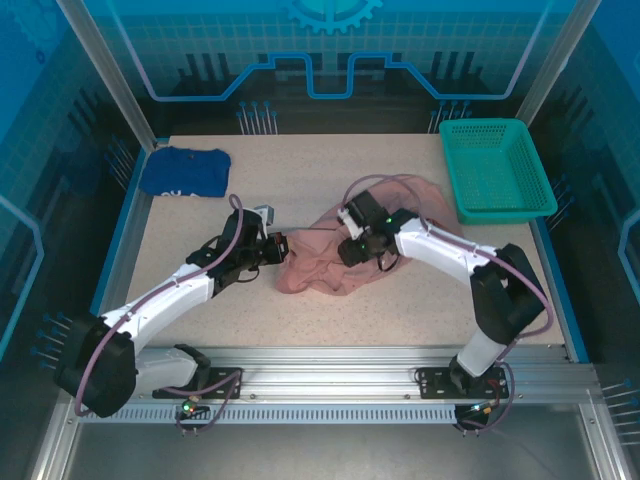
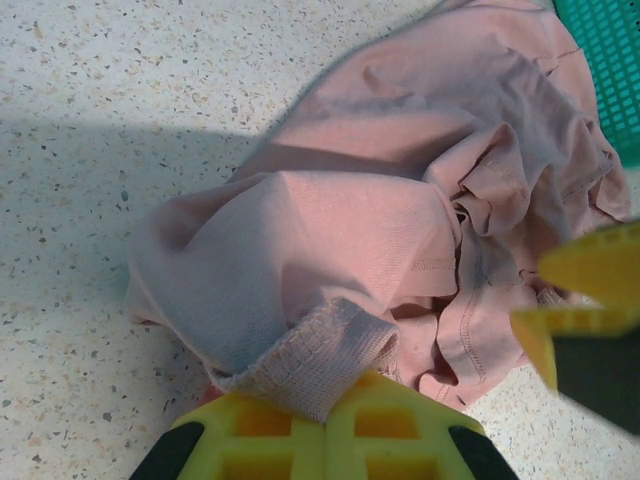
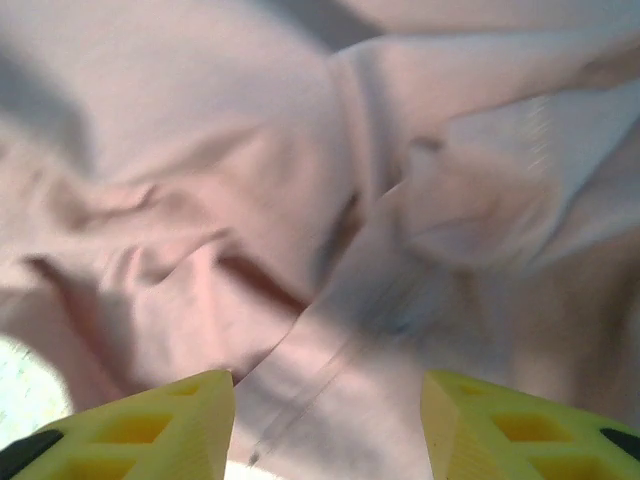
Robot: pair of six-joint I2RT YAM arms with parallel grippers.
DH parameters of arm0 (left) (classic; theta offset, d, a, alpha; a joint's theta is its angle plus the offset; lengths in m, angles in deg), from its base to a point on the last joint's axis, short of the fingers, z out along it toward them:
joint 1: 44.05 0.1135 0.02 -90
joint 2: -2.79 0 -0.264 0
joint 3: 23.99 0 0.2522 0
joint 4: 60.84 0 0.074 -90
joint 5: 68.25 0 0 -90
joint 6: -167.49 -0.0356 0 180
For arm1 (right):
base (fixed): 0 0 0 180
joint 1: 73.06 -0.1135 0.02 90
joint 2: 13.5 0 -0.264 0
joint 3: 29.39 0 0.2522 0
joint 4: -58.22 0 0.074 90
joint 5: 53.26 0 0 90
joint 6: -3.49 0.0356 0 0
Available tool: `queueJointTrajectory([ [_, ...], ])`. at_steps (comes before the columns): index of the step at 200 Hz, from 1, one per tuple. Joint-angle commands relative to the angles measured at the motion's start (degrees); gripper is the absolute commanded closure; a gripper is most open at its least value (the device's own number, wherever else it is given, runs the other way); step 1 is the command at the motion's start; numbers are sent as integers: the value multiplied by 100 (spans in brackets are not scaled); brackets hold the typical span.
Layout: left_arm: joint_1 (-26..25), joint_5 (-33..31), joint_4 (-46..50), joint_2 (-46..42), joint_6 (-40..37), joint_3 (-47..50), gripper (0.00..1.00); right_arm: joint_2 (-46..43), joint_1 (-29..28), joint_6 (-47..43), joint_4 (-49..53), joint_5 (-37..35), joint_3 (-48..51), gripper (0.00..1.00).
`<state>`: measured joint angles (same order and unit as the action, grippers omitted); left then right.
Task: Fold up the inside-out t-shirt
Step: Flatten out the T-shirt at the center of the table.
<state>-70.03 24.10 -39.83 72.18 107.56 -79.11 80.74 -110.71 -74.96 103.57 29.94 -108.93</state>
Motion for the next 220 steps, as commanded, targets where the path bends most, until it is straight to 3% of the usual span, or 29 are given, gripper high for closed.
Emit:
queueJointTrajectory([
  [1,31,-55,-118,66,-35,25,100,25,-155,294,-312,-701,353,47],
  [79,31,-50,-124,62,-78,36,100,921,-117,175,-681,-1075,-133,48],
  [149,32,-110,-109,-17,-106,91,100,891,18,1,-484,-1218,-214,74],
  [193,32,-137,-105,-27,-132,85,100,615,97,14,-417,-1019,33,71],
  [220,42,-146,-104,-21,-130,86,100,587,186,27,-434,-915,126,75],
])
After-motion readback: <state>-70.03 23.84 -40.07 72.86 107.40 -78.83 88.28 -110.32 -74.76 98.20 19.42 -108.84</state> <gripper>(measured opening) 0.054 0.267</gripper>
